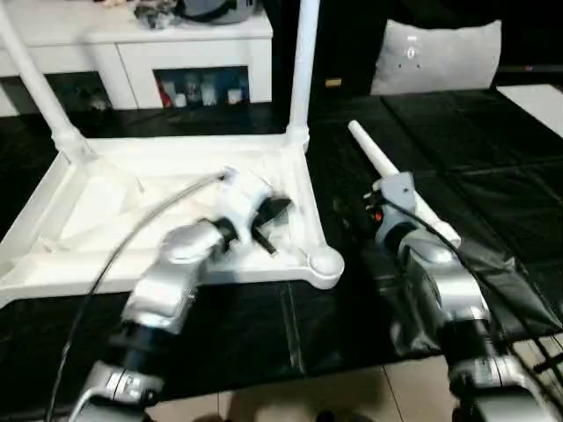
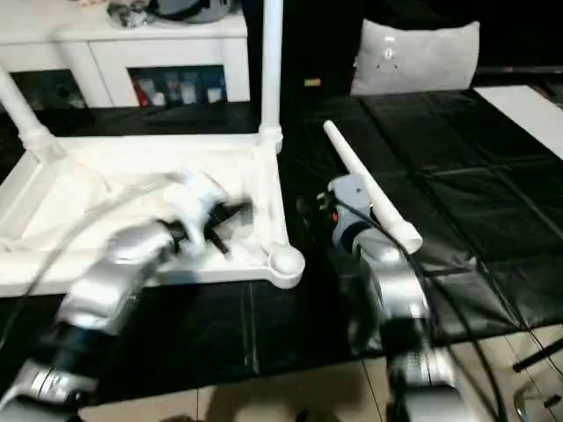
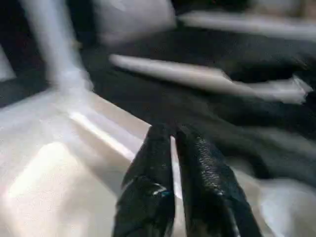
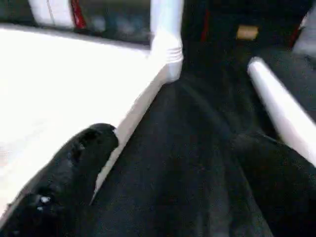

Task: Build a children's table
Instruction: Rotate table base

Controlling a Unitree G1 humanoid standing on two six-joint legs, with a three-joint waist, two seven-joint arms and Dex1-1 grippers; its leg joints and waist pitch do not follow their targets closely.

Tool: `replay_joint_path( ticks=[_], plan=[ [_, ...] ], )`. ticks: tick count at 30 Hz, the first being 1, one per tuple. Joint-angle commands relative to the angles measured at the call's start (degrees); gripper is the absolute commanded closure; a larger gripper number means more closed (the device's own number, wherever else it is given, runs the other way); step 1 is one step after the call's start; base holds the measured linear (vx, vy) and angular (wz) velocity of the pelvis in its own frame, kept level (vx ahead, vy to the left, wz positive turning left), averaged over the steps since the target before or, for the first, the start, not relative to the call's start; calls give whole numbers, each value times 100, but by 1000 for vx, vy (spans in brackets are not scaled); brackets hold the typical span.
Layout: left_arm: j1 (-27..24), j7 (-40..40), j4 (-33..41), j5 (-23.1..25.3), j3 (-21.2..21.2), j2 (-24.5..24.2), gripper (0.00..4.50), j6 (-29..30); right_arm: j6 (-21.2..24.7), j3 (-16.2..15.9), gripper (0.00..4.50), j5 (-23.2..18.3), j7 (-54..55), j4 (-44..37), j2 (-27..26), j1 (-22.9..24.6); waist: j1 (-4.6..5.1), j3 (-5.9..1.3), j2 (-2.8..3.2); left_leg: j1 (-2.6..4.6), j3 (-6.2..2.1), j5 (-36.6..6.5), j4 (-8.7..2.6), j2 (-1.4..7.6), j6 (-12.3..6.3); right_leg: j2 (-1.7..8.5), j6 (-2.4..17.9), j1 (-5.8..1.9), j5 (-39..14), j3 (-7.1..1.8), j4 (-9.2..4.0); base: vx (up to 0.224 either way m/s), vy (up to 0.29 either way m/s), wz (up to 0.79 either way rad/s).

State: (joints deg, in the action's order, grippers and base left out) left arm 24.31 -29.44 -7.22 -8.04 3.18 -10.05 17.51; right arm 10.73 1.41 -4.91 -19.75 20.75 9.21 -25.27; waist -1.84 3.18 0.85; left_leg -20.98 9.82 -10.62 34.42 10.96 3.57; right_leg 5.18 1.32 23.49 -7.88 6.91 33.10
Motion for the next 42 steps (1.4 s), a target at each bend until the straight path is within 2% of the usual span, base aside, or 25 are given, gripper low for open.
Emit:
replay_joint_path(
  ticks=[1,5,13,15,16,17,20,24,26,27,28,29,30,31,32,33,34,35,36,37,38,39,40,41,42],
  plan=[
    [-65,374,156,-35,-271,17,377,106,51,56,0,-93,112,-468,-45,98,-6,-381,36,47,-67,-1826,-430,162,-174,285,595,-294,-2595,-242,-497,0,0,0],
    [-389,847,552,1,-612,-6,354,254,473,-70,0,-321,178,-1475,-261,537,17,-357,33,80,-92,-2030,-445,160,-140,271,273,-241,-3071,-216,-577,0,0,0],
    [-1094,1355,1447,230,-616,112,292,600,1265,-101,0,-605,310,-2498,-448,1186,4,-337,33,64,-106,-2112,-485,178,-97,279,197,-219,-3009,-247,-592,0,0,0],
    [-1247,1472,1643,239,-582,145,288,705,1135,-251,0,-409,190,-2624,-264,1285,2,-330,7,59,-106,-2146,-489,190,-73,285,121,-226,-3050,-251,-605,0,0,0],
    [-1276,1475,1687,238,-565,149,279,713,446,-421,0,102,225,-2482,-61,1281,4,-332,1,47,-109,-2117,-488,183,-70,286,106,-234,-3044,-249,-597,0,0,0],
    [-1289,1482,1711,239,-553,146,255,721,279,-455,0,224,232,-2460,2,1294,5,-332,-5,40,-95,-2079,-478,165,-59,281,50,-229,-3092,-244,-616,0,0,0],
    [-1325,1528,1794,262,-536,147,245,760,798,-213,0,-333,149,-2671,-157,1393,27,-319,-9,50,-106,-2159,-461,134,-143,286,-58,-222,-3387,-217,-665,0,0,0],
    [-1404,1569,1958,262,-541,147,202,871,984,-225,0,-322,197,-2820,-55,1484,59,-326,27,59,-155,-2209,-492,196,-40,184,-95,-219,-3074,-169,-672,0,0,0],
    [-1436,1579,2013,264,-536,143,184,911,1020,-224,0,-380,182,-2880,-61,1508,106,-331,71,83,-225,-2367,-549,296,40,90,-102,-256,-2616,-115,-660,0,0,0],
    [-1464,1590,2056,267,-523,137,174,946,949,-222,0,-436,169,-2896,-111,1531,174,-325,160,189,-374,-2620,-685,559,-33,-6,43,-261,-2051,-56,-597,0,0,0],
    [-1479,1595,2072,267,-512,138,174,955,924,-211,0,-471,177,-2891,-155,1548,200,-321,200,212,-463,-2674,-780,740,-93,-18,139,-275,-1761,-52,-482,0,0,0],
    [-1488,1603,2084,272,-502,139,159,961,909,-172,0,-508,226,-2890,-215,1565,215,-309,244,236,-578,-2736,-934,1050,-216,22,307,-260,-1147,-127,-109,22,-71,5],
    [-1493,1614,2093,272,-494,137,150,968,913,-139,0,-520,259,-2895,-257,1576,243,-291,156,244,-550,-2702,-957,1080,-425,94,523,-212,-927,-216,28,22,-71,5],
    [-1496,1621,2101,273,-489,136,150,973,907,-92,0,-534,315,-2900,-307,1581,225,-259,126,211,-482,-2816,-952,993,-464,124,619,-226,-1081,-247,-1,27,-111,7],
    [-1497,1627,2112,266,-487,131,142,984,906,-110,0,-460,347,-2923,-288,1585,225,-241,58,192,-372,-2960,-880,829,-465,140,712,-215,-1382,-279,-122,26,-116,3],
    [-1500,1640,2127,264,-487,125,133,993,1008,-194,0,-99,585,-2939,-199,1591,176,-310,-172,155,126,-2156,168,-279,-456,209,703,-168,-3341,-127,-731,26,-116,3],
    [-1500,1640,2127,264,-487,125,133,993,1008,-194,0,-99,585,-2939,-199,1591,91,-345,-252,-13,119,-1607,355,-414,-647,282,592,-298,-3783,-256,-789,22,-122,-2],
    [-1505,1651,2137,261,-492,122,122,1003,1290,-229,0,-14,682,-2965,-165,1589,56,-374,-274,-98,80,-1181,448,-438,-763,334,550,-371,-3950,-307,-807,13,-123,1],
    [-1515,1660,2147,267,-496,117,107,1008,1474,-259,0,-49,638,-3021,-131,1608,7,-349,-200,-178,36,-703,350,-389,-932,272,564,-374,-3773,-329,-826,13,-123,1],
    [-1525,1661,2158,268,-499,111,101,1013,1404,-288,0,-61,574,-3066,-105,1637,51,-377,-11,-189,-118,-425,35,-161,-1009,142,332,-428,-3156,-126,-776,4,-97,-9],
    [-1530,1662,2171,268,-501,105,101,1028,1296,-309,0,-36,576,-3085,-86,1654,114,-371,50,-243,-304,-239,-104,30,-1072,-33,101,-426,-2683,51,-688,33,-108,-9],
    [-1537,1666,2183,272,-501,101,96,1037,1184,-317,0,46,649,-3073,-76,1668,240,-481,280,267,-1107,40,-608,1473,-1793,34,-14,-63,-1676,-41,423,33,-108,-9],
    [-1538,1674,2188,273,-496,90,96,1049,883,-328,0,155,710,-3007,-78,1656,280,-469,203,322,-1144,223,-623,1501,-2033,123,140,79,-1520,-181,707,33,-117,3],
    [-1534,1679,2184,276,-494,84,81,1053,754,-356,0,242,743,-2980,-64,1643,253,-417,151,327,-998,617,-543,1278,-2453,197,715,239,-1122,-432,796,6,-131,2],
    [-1527,1686,2175,284,-494,73,70,1056,593,-445,0,432,792,-2950,-13,1616,254,-412,89,258,-878,586,-431,1074,-2563,216,1034,188,-875,-524,683,6,-131,2]
  ],
)
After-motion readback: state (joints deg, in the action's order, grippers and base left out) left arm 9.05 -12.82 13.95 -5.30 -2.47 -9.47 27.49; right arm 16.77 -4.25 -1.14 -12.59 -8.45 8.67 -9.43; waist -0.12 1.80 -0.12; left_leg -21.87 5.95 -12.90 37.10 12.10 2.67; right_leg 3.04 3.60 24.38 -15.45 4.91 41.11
